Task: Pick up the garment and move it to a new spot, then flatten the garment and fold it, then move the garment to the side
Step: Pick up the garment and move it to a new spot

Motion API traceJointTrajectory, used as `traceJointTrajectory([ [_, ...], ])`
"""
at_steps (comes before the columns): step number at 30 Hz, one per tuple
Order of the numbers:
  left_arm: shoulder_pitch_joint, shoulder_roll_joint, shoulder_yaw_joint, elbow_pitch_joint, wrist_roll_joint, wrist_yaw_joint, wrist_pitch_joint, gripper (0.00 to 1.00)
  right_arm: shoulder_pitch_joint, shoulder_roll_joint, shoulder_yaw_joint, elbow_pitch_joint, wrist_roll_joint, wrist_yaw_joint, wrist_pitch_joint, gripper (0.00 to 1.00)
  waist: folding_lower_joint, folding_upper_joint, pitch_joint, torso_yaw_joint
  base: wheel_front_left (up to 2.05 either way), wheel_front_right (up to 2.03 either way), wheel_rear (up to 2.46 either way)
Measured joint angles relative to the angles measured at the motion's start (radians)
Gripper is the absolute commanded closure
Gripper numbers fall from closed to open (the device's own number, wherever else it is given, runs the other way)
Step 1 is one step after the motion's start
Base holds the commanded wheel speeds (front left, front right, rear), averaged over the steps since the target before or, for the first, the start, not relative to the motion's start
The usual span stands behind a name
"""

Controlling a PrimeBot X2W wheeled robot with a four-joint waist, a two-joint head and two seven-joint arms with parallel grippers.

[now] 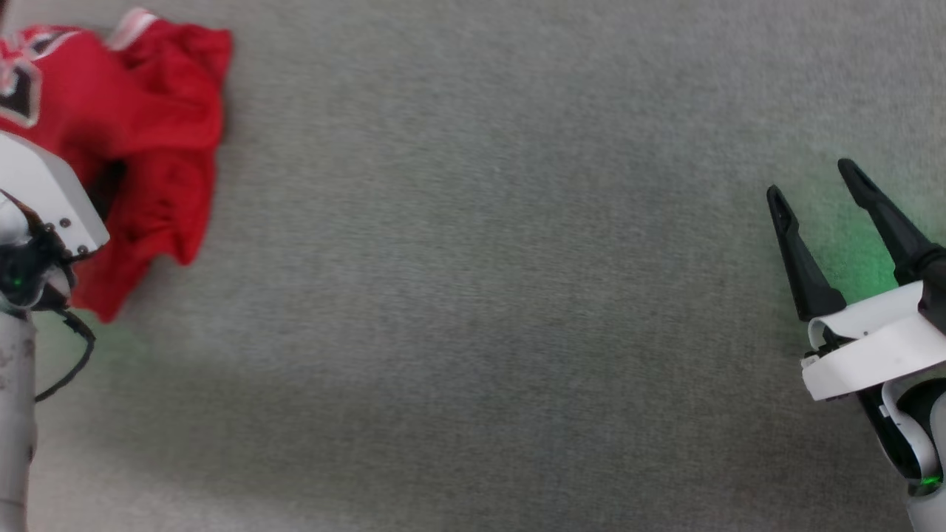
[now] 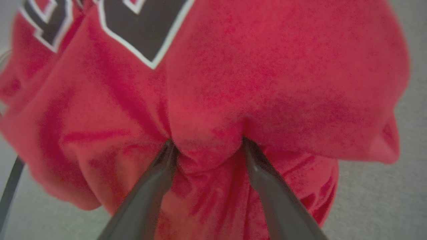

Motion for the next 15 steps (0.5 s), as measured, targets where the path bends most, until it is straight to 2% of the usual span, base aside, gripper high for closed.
traceJointTrajectory([
  [4, -0.051, -0.005, -0.014, 0.103, 0.005, -0.002, -0.003, 0.0, -0.007, -0.004, -0.003, -0.014, 0.003, 0.0, 0.013, 0.0, 0.0, 0.0, 0.04, -0.031, 0.0, 0.0, 0.0],
  [10, -0.112, -0.005, -0.018, 0.216, 0.003, -0.019, -0.065, 0.0, -0.007, -0.001, -0.004, -0.019, 0.003, 0.0, 0.026, 0.0, 0.0, 0.0, 0.06, -0.061, 0.0, 0.0, 0.0],
  [11, -0.117, -0.008, -0.015, 0.233, -0.001, -0.022, -0.074, 0.44, -0.007, 0.001, -0.004, -0.018, 0.003, 0.0, 0.027, 0.0, 0.0, 0.0, 0.057, -0.062, 0.0, 0.0, 0.0],
  [12, -0.121, -0.009, -0.016, 0.248, -0.002, -0.024, -0.087, 1.0, -0.007, 0.003, -0.004, -0.017, 0.003, 0.0, 0.027, 0.0, 0.0, 0.0, 0.053, -0.062, 0.0, 0.0, 0.0],
  [15, -0.136, -0.01, -0.03, 0.283, 0.004, -0.032, -0.116, 1.0, 0.002, 0.008, -0.005, -0.01, 0.002, 0.0, 0.026, 0.0, 0.0, 0.0, 0.033, -0.06, 0.0, 0.0, 0.0],
])
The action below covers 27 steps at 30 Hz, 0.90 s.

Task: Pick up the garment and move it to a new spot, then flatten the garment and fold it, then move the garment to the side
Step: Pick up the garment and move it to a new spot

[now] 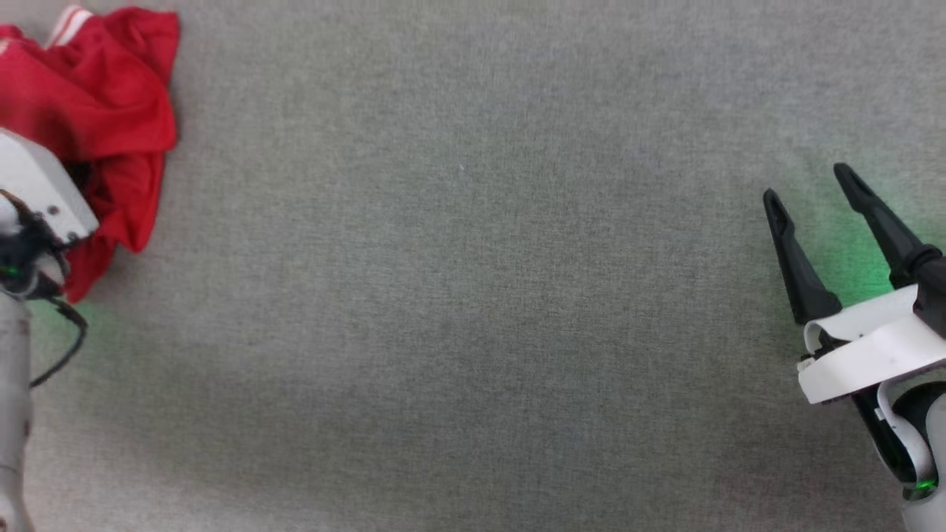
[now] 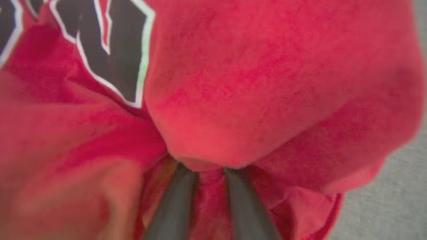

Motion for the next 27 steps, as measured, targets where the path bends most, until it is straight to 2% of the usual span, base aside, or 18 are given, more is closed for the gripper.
traceJointTrajectory([
  [5, -0.005, 0.004, -0.026, 0.033, 0.02, -0.013, -0.049, 1.0, 0.028, 0.013, 0.0, 0.023, 0.0, 0.0, -0.007, 0.0, 0.0, 0.0, -0.054, 0.01, 0.0, 0.0, 0.0],
  [13, -0.069, 0.073, -0.073, -0.019, 0.066, -0.024, -0.112, 1.0, 0.085, 0.046, 0.0, 0.071, 0.012, 0.0, -0.031, 0.0, 0.0, 0.0, -0.172, 0.03, 0.0, 0.0, 0.0],
  [20, -0.109, 0.111, -0.12, -0.135, 0.092, -0.031, -0.123, 1.0, 0.125, 0.081, 0.0, 0.112, 0.016, 0.0, -0.058, 0.0, 0.0, 0.0, -0.288, 0.049, 0.0, 0.0, 0.0],
  [27, -0.109, 0.135, -0.16, -0.316, 0.095, -0.031, -0.047, 1.0, 0.148, 0.114, -0.012, 0.136, 0.016, 0.0, -0.073, 0.0, 0.0, 0.0, -0.392, 0.058, 0.0, 0.0, 0.0],
])
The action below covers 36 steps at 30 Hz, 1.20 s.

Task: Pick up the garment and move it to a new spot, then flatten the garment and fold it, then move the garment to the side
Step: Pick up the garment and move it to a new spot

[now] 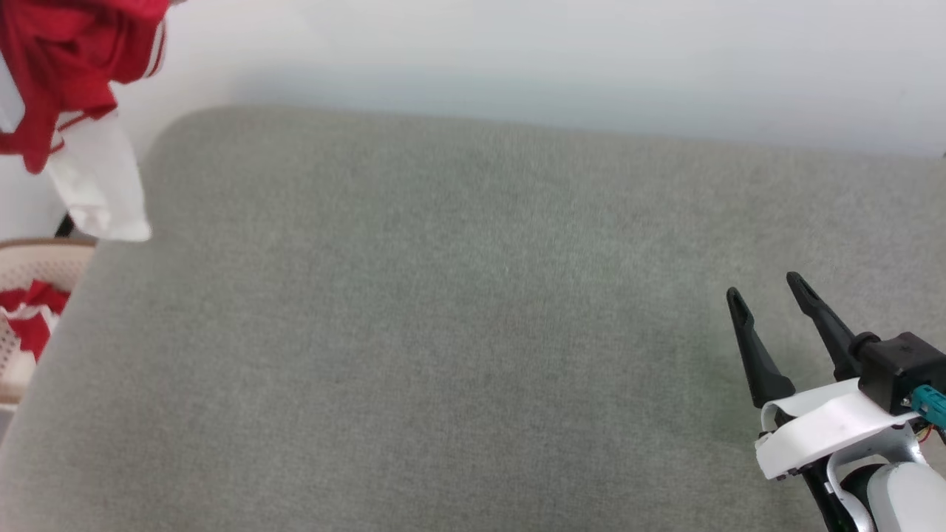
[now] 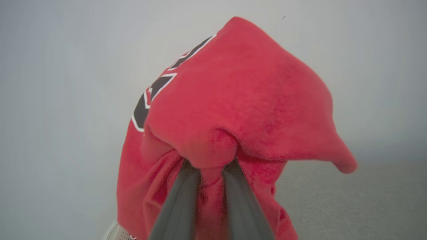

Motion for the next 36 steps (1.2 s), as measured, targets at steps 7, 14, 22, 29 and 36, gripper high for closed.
traceJointTrajectory([
  [7, 0.069, 0.024, 0.0, -0.251, -0.03, 0.037, 0.132, 1.0, 0.002, 0.01, -0.037, 0.012, -0.009, 0.0, -0.012, 0.0, 0.0, 0.0, -0.067, -0.024, 0.0, 0.0, 0.0],
  [14, 0.196, 0.025, -0.027, -0.539, -0.042, 0.118, 0.27, 1.0, 0.01, 0.0, -0.111, 0.023, -0.019, 0.0, -0.024, 0.0, 0.0, 0.0, -0.083, -0.098, 0.0, 0.0, 0.0],
  [22, 0.32, -0.025, -0.1, -0.757, -0.032, 0.201, 0.355, 1.0, 0.011, -0.001, -0.213, 0.021, -0.031, 0.0, -0.032, 0.0, 0.0, 0.0, -0.073, -0.201, 0.0, 0.0, 0.0],
  [29, 0.412, -0.111, -0.187, -0.777, -0.024, 0.23, 0.35, 1.0, 0.016, 0.023, -0.272, 0.03, -0.04, 0.0, -0.039, 0.0, 0.0, 0.0, -0.044, -0.286, 0.0, 0.0, 0.0],
  [36, 0.477, -0.2, -0.259, -0.67, -0.036, 0.237, 0.318, 1.0, 0.016, 0.055, -0.278, 0.067, -0.047, 0.0, -0.057, 0.0, 0.0, 0.0, 0.002, -0.348, 0.0, 0.0, 0.0],
])
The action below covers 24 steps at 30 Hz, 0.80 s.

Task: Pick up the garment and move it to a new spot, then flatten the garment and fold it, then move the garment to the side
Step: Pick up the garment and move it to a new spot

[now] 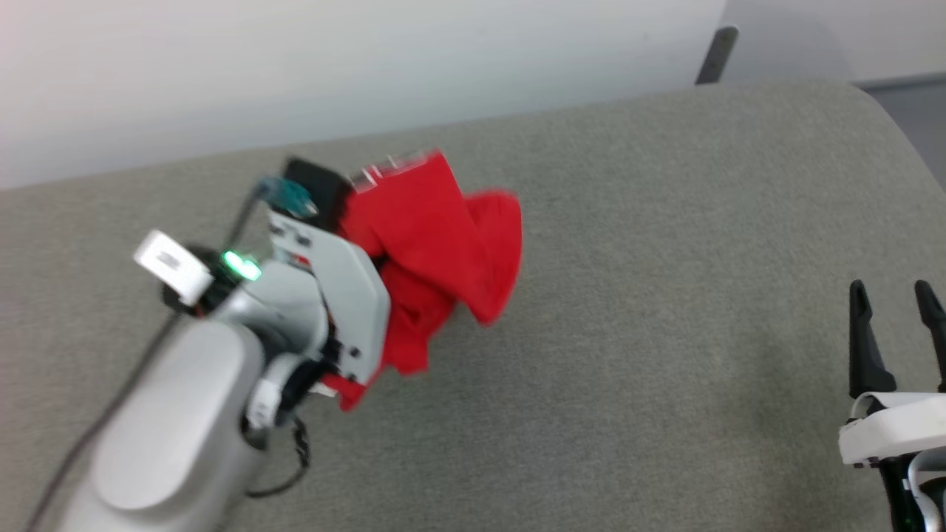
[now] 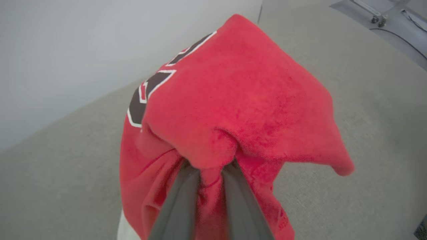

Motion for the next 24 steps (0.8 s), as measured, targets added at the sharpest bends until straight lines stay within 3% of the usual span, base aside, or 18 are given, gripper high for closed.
traceJointTrajectory([
  [10, 0.037, -0.13, -0.081, 0.274, -0.018, -0.02, -0.056, 1.0, -0.026, 0.015, 0.018, 0.074, 0.009, 0.0, -0.034, 0.0, 0.0, 0.0, 0.056, -0.046, 0.0, 0.0, 0.0],
  [22, -0.015, -0.22, -0.121, 0.548, -0.033, -0.078, -0.1, 1.0, -0.043, 0.009, 0.055, 0.123, 0.012, 0.0, -0.042, 0.0, 0.0, 0.0, 0.037, -0.039, 0.0, 0.0, 0.0],
  [23, -0.019, -0.224, -0.126, 0.562, -0.033, -0.088, -0.108, 0.85, -0.043, 0.008, 0.058, 0.126, 0.012, 0.0, -0.042, 0.0, 0.0, 0.0, 0.033, -0.036, 0.0, 0.0, 0.0],
  [24, -0.022, -0.227, -0.132, 0.574, -0.033, -0.097, -0.117, 0.52, -0.042, 0.006, 0.061, 0.129, 0.012, 0.0, -0.042, 0.0, 0.0, 0.0, 0.028, -0.033, 0.0, 0.0, 0.0],
])
